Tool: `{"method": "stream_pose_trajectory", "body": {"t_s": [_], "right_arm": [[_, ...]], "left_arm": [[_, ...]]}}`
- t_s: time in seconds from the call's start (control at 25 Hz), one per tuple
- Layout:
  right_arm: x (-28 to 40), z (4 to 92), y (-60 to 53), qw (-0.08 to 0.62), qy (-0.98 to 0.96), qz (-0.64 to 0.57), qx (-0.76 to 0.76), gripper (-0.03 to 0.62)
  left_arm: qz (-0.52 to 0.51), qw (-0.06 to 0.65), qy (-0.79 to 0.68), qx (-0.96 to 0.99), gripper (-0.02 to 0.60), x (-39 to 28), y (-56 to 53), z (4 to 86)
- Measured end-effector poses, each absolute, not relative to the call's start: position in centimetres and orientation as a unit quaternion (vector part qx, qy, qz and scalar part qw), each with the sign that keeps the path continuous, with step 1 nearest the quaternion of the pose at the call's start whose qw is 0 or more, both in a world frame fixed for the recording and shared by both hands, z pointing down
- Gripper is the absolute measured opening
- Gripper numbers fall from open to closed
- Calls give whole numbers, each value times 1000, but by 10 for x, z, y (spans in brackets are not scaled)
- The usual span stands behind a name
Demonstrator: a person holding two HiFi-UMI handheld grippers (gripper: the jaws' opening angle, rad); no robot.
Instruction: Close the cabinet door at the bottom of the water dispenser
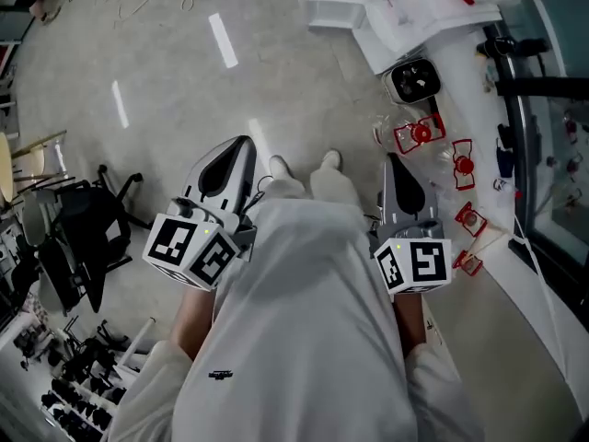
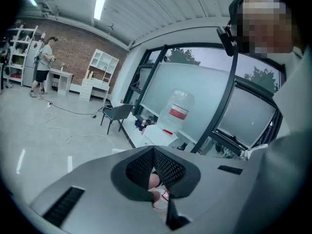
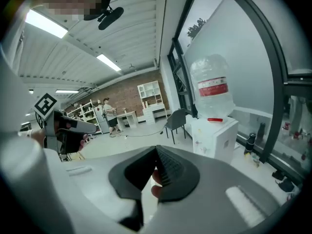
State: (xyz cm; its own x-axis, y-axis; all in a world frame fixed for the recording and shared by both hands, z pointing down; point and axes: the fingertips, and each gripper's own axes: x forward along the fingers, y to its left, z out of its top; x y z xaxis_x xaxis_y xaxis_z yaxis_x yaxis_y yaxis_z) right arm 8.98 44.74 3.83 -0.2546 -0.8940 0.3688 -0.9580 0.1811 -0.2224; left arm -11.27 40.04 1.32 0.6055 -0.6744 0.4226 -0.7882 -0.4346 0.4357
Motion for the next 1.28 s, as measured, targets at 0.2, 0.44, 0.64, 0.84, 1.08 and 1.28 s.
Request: {"method": "stream_pose_trajectory", "body": {"t_s": [0.2, 0.44, 0.64, 0.84, 1.08, 1.28], "right_arm": [[79, 30, 464, 81, -768, 191, 606, 9], [91, 22, 456, 54, -771, 186, 607, 9], [105, 30, 440, 57, -784, 173, 594, 11], [106, 32, 427, 51, -792, 179, 581, 9], [102, 38, 386, 52, -798, 186, 571, 9], [84, 44, 326, 59, -791, 189, 579, 9]], "left_arm": [[77, 300, -439, 844, 6, -120, 420, 12], [68, 289, -442, 846, 8, -108, 420, 6], [64, 290, -455, 839, 6, -94, 415, 15], [64, 308, -466, 827, 6, -89, 412, 27], [61, 309, -464, 828, 6, -88, 372, 25], [58, 316, -454, 831, 6, -105, 310, 33]]}}
